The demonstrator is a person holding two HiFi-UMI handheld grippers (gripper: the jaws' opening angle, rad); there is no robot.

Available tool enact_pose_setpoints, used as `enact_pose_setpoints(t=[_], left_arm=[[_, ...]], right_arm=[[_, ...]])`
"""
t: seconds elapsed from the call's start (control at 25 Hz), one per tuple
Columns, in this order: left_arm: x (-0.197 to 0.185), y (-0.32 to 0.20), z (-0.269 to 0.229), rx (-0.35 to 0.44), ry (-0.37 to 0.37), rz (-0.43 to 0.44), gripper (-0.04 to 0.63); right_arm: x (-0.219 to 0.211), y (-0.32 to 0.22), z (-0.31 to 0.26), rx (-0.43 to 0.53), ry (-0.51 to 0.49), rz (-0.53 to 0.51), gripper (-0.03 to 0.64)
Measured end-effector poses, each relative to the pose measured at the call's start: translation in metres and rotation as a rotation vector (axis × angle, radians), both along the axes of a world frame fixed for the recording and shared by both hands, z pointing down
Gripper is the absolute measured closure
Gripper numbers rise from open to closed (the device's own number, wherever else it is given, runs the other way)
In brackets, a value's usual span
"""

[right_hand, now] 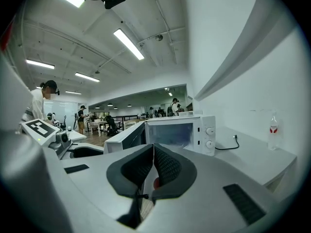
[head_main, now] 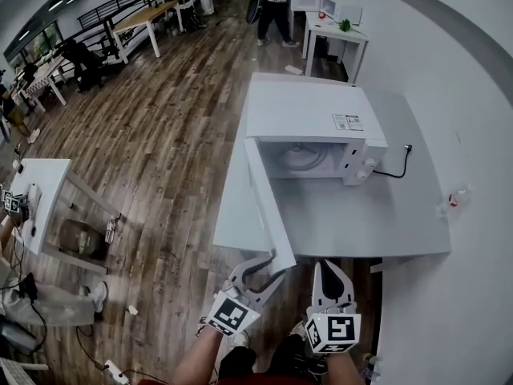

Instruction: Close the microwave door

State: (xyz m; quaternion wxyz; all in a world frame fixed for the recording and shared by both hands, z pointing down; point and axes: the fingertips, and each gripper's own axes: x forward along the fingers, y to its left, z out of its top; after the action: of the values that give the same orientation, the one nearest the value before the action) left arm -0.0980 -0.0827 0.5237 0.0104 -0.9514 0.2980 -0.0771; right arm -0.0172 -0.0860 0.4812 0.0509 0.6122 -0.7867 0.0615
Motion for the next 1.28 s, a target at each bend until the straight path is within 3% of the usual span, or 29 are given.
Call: enact_pose_setpoints(t=[0.36, 0.84, 1.28], left_arm=[[0.049, -0.019, 0.001, 0.002, -0.004, -0.08, 0.439], [0.101, -0.045, -0.002, 0.008, 0.009, -0.262, 0.44], [0.137, -0.072, -0.002, 0.002, 0.015, -0.395, 0.44]], right_arm=[[0.05, -0.015, -0.01, 0.011, -0.007, -0.001, 0.588], [0.131, -0.024, -0.022, 0.036, -0.017, -0.029, 0.588], [0.168, -0.042, -0.024, 0.056, -0.006, -0.054, 0.588]])
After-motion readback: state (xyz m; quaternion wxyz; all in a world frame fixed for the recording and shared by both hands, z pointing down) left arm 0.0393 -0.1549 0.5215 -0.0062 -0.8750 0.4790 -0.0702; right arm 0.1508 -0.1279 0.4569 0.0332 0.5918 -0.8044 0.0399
